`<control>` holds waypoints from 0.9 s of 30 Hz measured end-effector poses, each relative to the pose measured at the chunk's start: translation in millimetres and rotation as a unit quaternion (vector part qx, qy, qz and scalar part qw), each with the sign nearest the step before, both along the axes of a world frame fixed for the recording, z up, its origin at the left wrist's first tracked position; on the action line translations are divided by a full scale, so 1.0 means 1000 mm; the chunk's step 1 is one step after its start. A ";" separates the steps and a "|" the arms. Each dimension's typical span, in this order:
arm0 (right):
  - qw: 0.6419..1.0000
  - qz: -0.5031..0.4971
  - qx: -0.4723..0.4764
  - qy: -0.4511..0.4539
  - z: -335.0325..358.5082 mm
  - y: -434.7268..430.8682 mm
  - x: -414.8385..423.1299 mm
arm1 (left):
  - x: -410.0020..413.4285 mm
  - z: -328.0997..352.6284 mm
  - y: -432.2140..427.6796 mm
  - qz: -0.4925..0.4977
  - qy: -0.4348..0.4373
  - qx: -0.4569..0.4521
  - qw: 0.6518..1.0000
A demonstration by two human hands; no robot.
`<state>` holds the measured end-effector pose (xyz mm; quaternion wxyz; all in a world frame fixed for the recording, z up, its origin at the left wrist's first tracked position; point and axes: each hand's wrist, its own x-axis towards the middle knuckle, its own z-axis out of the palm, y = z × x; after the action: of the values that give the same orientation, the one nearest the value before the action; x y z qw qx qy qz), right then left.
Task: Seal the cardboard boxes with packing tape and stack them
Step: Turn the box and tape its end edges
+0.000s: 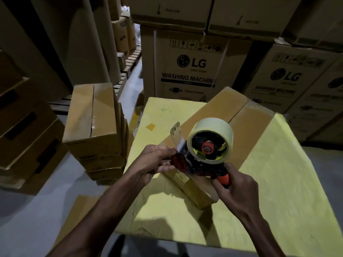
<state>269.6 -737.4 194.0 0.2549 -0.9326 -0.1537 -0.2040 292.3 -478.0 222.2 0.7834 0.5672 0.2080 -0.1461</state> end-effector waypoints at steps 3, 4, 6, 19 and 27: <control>1.000 0.002 -0.018 -0.015 -0.001 -0.003 0.007 | 0.009 -0.004 -0.003 0.011 0.014 -0.001 1.000; 1.000 0.002 -0.022 -0.016 -0.002 -0.004 0.010 | 0.013 -0.006 -0.004 0.015 0.020 -0.004 1.000; 1.000 0.001 -0.025 -0.012 -0.004 -0.005 0.016 | 0.021 -0.010 -0.005 0.017 0.036 -0.032 0.999; 0.997 0.062 -0.024 -0.025 0.002 0.014 0.053 | 0.025 -0.027 0.022 0.104 0.076 -0.227 0.965; 0.996 0.090 -0.018 -0.010 0.000 0.031 0.062 | 0.031 -0.024 0.043 0.034 0.054 -0.017 0.998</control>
<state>332.0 -706.6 194.0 0.2536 -0.9173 -0.2433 -0.1870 323.3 -435.2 198.3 0.7851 0.5378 0.2662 -0.1535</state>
